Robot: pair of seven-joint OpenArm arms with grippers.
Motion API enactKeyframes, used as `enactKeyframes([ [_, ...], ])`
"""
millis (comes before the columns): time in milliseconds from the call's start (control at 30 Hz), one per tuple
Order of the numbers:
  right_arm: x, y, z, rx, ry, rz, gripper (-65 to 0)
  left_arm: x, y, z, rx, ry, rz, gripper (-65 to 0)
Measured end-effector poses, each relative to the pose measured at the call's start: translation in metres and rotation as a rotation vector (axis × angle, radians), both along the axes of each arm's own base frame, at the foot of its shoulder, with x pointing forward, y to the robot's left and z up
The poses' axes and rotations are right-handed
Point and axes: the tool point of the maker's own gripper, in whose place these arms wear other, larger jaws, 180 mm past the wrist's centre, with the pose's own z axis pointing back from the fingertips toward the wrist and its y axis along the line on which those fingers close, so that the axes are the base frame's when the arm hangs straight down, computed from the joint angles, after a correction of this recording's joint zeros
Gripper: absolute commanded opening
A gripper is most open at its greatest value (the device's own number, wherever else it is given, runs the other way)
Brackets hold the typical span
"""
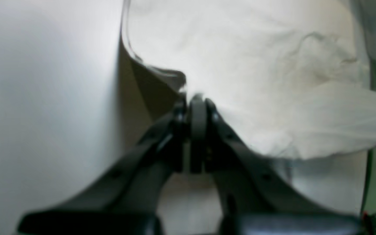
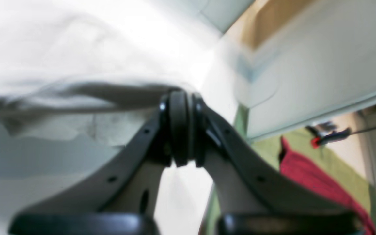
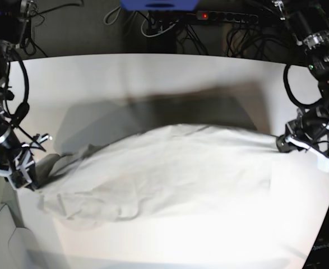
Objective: Layout the t-shirt on the table in an organized manner, then fold the t-shirt properly
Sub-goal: 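Lift the grasped edge with both grippers, unfolding the t-shirt, then swing the raised t-shirt up and lay it flat with both grippers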
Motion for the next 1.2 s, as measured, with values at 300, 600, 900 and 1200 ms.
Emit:
enactKeyframes([
  [300, -0.019, -0.016, -0.018, -0.016, 0.062, -0.021, -65.0, -0.017, 0.029, 0.004, 0.080, 0.041, -0.037, -64.8],
  [600, 0.034, -0.027, 0.087, -0.024, -0.202, -0.054, -64.7, 0.070, 0.047, 0.117, 0.084, -0.274, 0.015, -64.8],
  [900, 0.071, -0.043, 0.165, -0.038, -0.355, -0.150, -64.6, 0.140, 0.062, 0.160, -0.084, -0.329, 0.104, -64.8],
  [1200, 0.111, -0.059, 0.205, 0.071, -0.389, -0.181, -64.6, 0.182, 0.039, 0.220, -0.100, -0.518, 0.093, -64.8],
])
